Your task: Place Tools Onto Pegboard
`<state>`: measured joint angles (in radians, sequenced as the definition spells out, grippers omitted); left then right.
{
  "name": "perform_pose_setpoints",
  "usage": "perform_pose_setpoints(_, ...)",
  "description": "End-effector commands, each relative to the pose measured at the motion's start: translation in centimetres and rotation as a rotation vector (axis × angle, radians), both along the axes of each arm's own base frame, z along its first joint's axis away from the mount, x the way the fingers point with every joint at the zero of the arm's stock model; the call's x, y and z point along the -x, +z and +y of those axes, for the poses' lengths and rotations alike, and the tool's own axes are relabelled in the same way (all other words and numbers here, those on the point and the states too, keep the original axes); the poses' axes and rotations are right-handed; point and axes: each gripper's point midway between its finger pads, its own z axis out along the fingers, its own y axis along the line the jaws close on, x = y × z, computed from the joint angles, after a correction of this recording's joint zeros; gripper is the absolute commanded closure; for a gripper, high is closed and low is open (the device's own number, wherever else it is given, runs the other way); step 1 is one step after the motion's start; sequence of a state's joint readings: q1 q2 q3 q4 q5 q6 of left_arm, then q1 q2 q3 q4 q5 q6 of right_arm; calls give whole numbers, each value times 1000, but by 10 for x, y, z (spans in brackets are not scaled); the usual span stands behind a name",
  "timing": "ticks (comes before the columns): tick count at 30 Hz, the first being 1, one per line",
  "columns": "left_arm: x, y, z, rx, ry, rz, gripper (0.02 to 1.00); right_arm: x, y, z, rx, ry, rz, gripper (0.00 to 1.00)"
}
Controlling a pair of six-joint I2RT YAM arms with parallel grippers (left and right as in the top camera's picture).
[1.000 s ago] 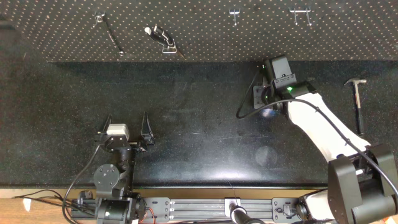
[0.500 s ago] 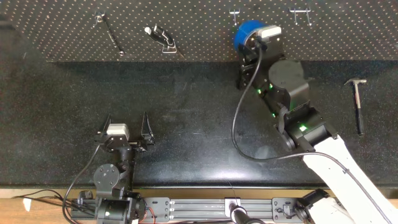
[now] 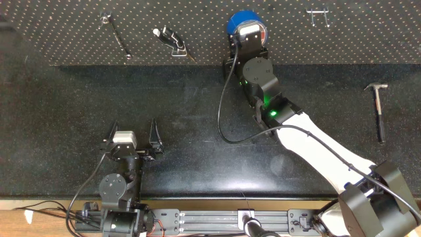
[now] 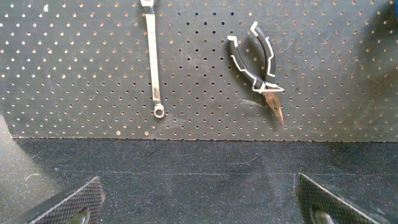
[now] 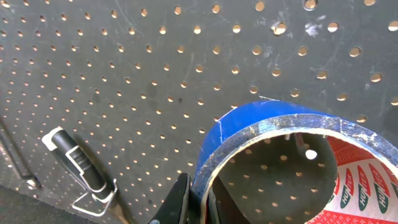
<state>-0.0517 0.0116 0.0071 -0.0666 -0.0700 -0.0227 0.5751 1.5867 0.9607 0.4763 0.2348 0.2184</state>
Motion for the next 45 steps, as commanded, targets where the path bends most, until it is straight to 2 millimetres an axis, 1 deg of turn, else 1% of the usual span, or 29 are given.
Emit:
perform_pose_setpoints(1,0,0,-1,-16,-8,-1,23,-2,5,1,7,-9,-20,853)
perform_pose_setpoints(2,0,0,-1,-16,-7,-1,23,-2,5,1,7,-9,-20,853)
perform_pose_setpoints(4,0,0,-1,-16,-7,-1,23,-2,5,1,7,-9,-20,608)
perform_pose_setpoints(5,0,0,-1,-16,-7,-1,23,-2,5,2,6,-9,-20,400)
perform_pose_setpoints(6,0,0,-1,-16,-7,-1,23,-2,8,1,3,-9,-24,275)
perform_pose_setpoints(9,0,0,-1,-16,-7,-1,23,-1,9,1,2,-9,-27,88)
perform_pose_setpoints(11,0,0,-1,-16,-7,-1,23,5,16,-1,4,1,-20,73)
perform_pose_setpoints(12,0,0,-1,-16,-7,-1,23,20,27,-14,28,-6,14,71)
perform_pose_setpoints(13,0,0,-1,-16,-7,-1,23,31,31,-27,50,-17,49,69)
perform_pose_setpoints(14,0,0,-1,-16,-7,-1,23,45,30,-44,85,-33,104,69)
perform_pose_setpoints(15,0,0,-1,-16,-7,-1,23,56,23,-65,122,-61,168,69)
perform_pose_setpoints(16,0,0,-1,-16,-7,-1,23,68,6,-96,175,-113,270,69)
perform_pose_setpoints(17,0,0,-1,-16,-7,-1,23,76,-6,-115,206,-147,339,69)
perform_pose_setpoints(18,0,0,-1,-16,-7,-1,23,91,-26,-143,242,-185,455,66)
perform_pose_setpoints(20,0,0,-1,-16,-7,-1,23,112,-54,-193,281,-296,624,66)
perform_pose_setpoints(21,0,0,-1,-16,-7,-1,23,129,-70,-222,295,-366,735,66)
perform_pose_setpoints(23,0,0,-1,-16,-7,-1,23,149,-86,-261,310,-449,858,66)
perform_pose_setpoints(24,0,0,-1,-16,-7,-1,23,159,-94,-282,336,-435,919,62)
perform_pose_setpoints(25,0,0,-1,-16,-7,-1,23,162,-99,-293,348,-408,945,62)
perform_pose_setpoints(28,0,0,-1,-16,-7,-1,23,178,-123,-337,337,-467,1075,62)
perform_pose_setpoints(31,0,0,-1,-16,-7,-1,23,192,-154,-365,339,-461,1215,62)
perform_pose_setpoints(34,0,0,-1,-16,-7,-1,23,193,-174,-371,345,-429,1279,62)
perform_pose_setpoints(35,0,0,-1,-16,-7,-1,23,195,-178,-373,337,-432,1293,62)
perform_pose_setpoints(41,0,0,-1,-16,-7,-1,25,201,-201,-411,342,-440,1324,62)
perform_pose_setpoints(42,0,0,-1,-16,-7,-1,23,199,-206,-414,354,-426,1324,62)
perform_pose_setpoints(45,0,0,-1,-16,-7,-1,23,196,-221,-415,348,-406,1347,62)
